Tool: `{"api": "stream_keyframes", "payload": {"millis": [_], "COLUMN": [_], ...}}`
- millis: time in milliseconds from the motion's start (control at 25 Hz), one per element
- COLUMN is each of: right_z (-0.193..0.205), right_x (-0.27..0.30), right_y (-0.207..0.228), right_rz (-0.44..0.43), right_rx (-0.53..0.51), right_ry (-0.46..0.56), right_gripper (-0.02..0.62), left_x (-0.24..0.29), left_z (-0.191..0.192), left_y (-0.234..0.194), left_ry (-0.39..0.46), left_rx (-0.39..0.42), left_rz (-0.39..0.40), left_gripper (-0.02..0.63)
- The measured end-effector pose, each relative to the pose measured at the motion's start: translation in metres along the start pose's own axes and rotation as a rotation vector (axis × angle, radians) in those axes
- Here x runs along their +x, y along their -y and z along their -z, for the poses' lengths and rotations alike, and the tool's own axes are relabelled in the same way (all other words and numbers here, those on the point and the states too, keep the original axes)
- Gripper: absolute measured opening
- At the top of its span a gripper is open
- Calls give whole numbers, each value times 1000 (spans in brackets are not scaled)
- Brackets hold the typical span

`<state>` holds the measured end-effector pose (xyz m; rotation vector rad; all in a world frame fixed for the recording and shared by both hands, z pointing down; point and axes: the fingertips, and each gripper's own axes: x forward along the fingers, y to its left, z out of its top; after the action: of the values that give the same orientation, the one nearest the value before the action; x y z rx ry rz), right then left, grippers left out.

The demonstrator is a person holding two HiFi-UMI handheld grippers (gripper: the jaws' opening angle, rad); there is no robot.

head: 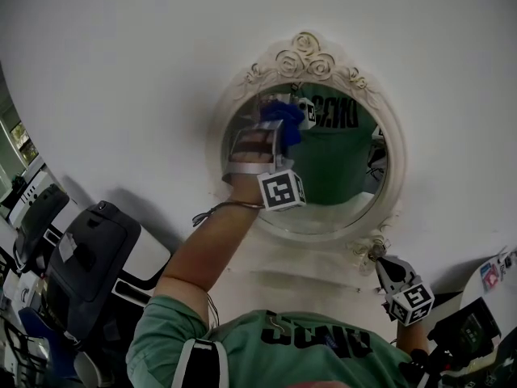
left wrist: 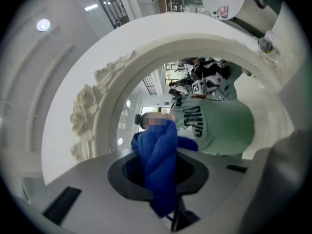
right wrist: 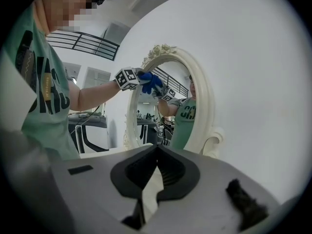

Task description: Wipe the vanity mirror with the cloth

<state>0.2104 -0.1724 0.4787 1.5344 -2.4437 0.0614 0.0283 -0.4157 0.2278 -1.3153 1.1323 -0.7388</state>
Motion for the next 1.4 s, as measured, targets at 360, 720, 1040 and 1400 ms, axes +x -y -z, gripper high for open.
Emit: {"api": "stream_keyframes", "payload": {"millis": [360, 720, 1040, 1400], "right_z": [24, 15, 3, -15], "right_x": [-25, -25, -5, 7], "right_y": [28, 21, 2, -9], "right_rz": [65, 54, 6, -20], "right_rx": [50, 39, -1, -38], "right_ry": [0, 20, 1, -16], "right_gripper": [12, 12, 12, 12], "left_x": [9, -7, -30, -24], "left_z": [-187, -189, 14, 146], "left_y": [20, 22, 33, 60], "left_ry": [211, 285, 49, -201], "left_rx": [157, 107, 7, 55], "left_rz": [-23, 41, 75, 124], "left_gripper": [87, 87, 89, 89]}}
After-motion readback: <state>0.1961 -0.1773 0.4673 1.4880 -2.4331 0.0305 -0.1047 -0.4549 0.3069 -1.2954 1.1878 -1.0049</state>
